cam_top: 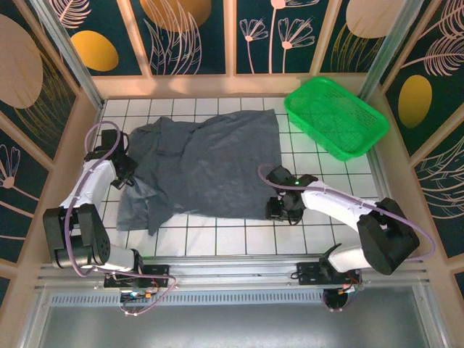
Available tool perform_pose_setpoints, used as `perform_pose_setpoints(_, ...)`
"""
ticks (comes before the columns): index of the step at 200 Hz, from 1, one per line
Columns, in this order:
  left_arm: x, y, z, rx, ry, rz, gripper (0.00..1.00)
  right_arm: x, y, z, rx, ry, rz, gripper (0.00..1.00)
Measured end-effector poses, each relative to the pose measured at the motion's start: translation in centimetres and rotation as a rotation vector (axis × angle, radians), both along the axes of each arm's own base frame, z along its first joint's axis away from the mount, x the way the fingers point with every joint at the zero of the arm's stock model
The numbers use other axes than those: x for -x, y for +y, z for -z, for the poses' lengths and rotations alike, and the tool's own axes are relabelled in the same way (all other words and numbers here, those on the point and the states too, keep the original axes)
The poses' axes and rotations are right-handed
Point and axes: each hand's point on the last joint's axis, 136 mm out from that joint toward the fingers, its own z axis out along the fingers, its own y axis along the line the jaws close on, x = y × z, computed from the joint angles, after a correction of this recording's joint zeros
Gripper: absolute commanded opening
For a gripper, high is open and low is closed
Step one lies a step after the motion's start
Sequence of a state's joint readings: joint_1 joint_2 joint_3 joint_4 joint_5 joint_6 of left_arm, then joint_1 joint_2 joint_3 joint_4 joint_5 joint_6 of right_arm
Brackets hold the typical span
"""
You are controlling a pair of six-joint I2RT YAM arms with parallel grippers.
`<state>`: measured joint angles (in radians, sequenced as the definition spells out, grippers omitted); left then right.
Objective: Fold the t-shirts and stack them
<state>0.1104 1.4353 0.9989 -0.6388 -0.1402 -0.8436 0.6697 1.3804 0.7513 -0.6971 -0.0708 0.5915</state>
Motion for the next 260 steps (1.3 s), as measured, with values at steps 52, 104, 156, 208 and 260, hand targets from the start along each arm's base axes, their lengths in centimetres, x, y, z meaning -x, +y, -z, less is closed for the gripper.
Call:
perform_pose_setpoints(52,-0.2,0.0,-0.1,0.005,-0.01,-0.014,0.0,-0.1,-0.4,1.9,0.056,0.036,0.005,0.53)
perform_pose_setpoints(104,-0.2,0.0,-0.1,0.011,-0.013,-0.024,0.0,-1.0,-0.4,2.0,0.09,0.038,0.03,0.0)
perform_pose_setpoints(156,-1.9,-0.9,-2.2,0.081,-0.086,-0.036,0.0,-12.5,-0.2,-5.1,-0.033,-0.21,0.17,0.0)
perform_pose_setpoints(208,-8.6,-1.2,-14.7,0.132,-0.442,-0.037,0.0,-27.7,-2.0,-21.0,-0.2,-0.674,0.276,0.0)
perform_pose_setpoints(260,-9.8,-1.4,-26.7,0.16,-0.779,-0.035,0.0,-31.4,-3.1,-32.3,-0.3,-0.993,0.29,0.0)
